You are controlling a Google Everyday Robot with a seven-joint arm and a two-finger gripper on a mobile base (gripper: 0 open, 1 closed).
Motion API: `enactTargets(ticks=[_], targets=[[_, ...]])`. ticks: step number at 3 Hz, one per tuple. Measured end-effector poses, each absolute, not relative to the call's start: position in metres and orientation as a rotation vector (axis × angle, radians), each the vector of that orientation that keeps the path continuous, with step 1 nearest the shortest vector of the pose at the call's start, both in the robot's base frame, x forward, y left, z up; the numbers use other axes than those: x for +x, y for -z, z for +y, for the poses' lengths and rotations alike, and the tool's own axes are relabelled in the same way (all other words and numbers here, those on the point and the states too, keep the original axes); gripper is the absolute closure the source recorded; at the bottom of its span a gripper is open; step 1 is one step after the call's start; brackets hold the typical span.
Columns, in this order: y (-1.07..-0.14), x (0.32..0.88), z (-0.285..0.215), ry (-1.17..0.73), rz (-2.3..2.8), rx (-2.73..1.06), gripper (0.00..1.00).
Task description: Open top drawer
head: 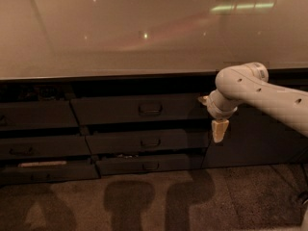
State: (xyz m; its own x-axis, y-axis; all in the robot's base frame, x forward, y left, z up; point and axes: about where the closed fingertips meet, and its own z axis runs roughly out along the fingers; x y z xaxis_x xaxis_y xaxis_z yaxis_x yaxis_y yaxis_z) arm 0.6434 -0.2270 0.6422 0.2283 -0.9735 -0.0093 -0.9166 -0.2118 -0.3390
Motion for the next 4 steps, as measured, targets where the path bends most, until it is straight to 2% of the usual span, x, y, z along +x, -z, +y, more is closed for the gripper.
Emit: enactTargets(ticks=[2, 4], targets=[[-0.643, 0.646, -0.23, 0.298, 1.81, -2.225, 0.0], [-0.69, 0.665, -0.251, 0.455, 1.883, -2.131, 0.0]])
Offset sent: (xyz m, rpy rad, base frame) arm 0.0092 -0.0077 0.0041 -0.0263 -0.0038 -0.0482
